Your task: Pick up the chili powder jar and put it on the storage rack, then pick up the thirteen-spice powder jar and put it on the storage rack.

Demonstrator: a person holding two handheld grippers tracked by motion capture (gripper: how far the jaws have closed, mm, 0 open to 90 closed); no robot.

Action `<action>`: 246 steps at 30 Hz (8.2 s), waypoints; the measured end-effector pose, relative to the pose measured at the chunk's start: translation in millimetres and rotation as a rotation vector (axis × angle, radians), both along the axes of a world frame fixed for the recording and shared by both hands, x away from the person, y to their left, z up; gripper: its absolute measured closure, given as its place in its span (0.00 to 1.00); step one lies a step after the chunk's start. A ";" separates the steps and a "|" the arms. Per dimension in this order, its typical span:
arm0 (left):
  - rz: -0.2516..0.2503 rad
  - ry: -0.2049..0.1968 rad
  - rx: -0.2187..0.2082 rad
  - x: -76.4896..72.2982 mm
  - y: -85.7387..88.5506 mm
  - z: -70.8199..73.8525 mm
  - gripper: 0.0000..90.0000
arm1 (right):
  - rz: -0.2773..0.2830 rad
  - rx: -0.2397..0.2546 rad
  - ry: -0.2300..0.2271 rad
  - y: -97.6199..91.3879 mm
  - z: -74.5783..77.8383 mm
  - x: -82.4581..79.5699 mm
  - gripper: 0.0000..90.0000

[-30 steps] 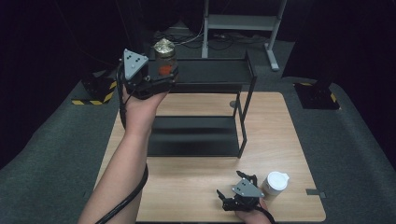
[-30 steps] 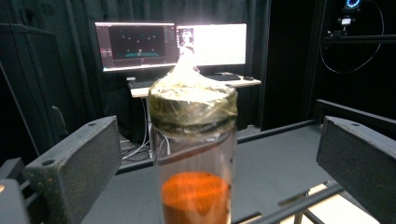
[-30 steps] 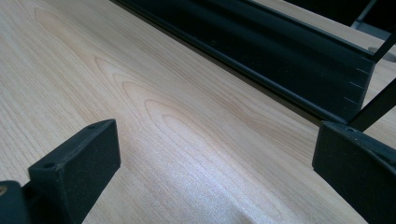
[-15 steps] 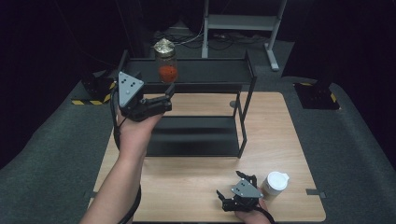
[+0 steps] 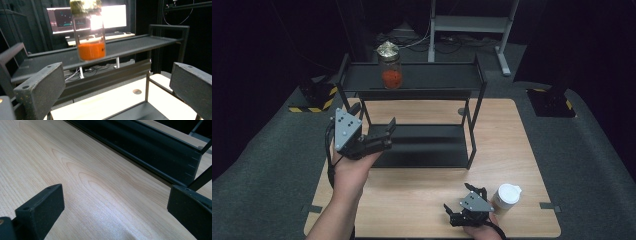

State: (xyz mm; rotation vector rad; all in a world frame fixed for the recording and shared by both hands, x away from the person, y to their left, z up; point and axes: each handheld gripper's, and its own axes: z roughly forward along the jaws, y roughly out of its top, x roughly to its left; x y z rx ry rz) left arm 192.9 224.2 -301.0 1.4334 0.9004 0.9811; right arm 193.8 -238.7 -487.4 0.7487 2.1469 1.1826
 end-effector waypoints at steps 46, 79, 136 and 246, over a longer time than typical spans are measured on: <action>-0.027 0.367 0.135 -33.2 11.9 -192.1 0.00 | -0.007 0.003 -0.002 0.1 -0.5 -0.9 0.00; -0.045 0.374 0.353 -37.2 -9.1 -188.7 0.01 | 0.034 0.115 -0.102 -19.0 19.1 -25.0 0.00; -0.065 0.363 0.350 -37.7 -5.5 -189.6 0.01 | -0.204 0.226 -0.182 -112.3 33.3 -68.6 0.00; -0.104 0.349 0.341 -38.0 1.2 -190.9 0.01 | -0.062 0.322 -0.111 -50.0 18.2 -24.3 0.33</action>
